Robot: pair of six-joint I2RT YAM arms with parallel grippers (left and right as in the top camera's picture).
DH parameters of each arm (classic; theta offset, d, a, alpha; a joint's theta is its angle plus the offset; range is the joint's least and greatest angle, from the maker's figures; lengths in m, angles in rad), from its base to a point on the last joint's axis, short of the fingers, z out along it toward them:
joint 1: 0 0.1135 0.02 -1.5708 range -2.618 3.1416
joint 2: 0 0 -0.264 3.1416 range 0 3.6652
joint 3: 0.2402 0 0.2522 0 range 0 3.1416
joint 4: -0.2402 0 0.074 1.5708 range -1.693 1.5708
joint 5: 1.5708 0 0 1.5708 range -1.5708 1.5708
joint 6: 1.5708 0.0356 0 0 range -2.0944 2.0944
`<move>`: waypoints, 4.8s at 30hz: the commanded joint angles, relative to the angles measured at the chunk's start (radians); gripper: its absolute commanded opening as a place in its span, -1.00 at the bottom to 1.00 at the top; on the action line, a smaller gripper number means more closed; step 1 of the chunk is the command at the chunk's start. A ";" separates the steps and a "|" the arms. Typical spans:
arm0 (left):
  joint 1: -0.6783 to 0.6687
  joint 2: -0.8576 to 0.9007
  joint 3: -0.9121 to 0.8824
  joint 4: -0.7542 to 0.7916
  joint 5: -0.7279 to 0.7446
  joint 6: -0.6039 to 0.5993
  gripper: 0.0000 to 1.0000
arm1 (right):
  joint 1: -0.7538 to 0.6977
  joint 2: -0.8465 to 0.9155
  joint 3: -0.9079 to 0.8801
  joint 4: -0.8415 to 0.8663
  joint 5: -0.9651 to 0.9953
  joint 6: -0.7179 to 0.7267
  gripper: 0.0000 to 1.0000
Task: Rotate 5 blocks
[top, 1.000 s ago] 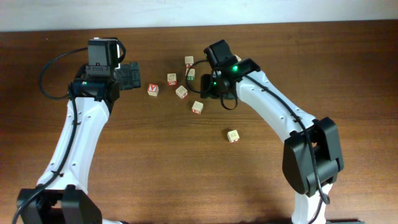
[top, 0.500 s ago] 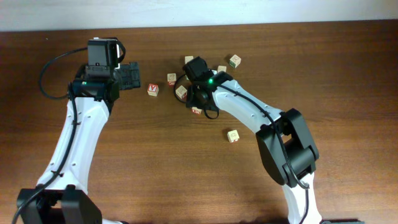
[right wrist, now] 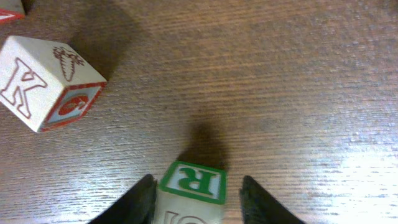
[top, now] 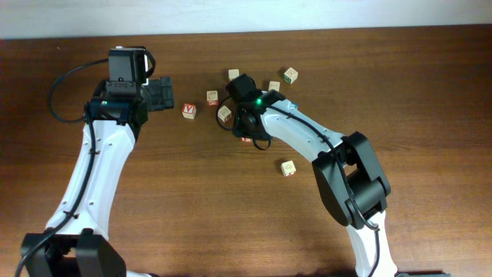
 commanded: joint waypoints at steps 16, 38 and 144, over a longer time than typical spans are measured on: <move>0.003 0.009 0.021 0.001 -0.014 -0.017 0.98 | 0.010 -0.091 0.152 -0.508 -0.004 -0.240 -0.53; 0.003 0.009 0.021 0.002 -0.014 -0.017 0.98 | 0.022 -0.090 -0.096 -0.417 -0.008 -0.227 -0.11; 0.003 0.009 0.021 0.002 -0.014 -0.017 0.98 | -0.227 -0.069 0.224 -0.334 -0.143 -0.408 -0.40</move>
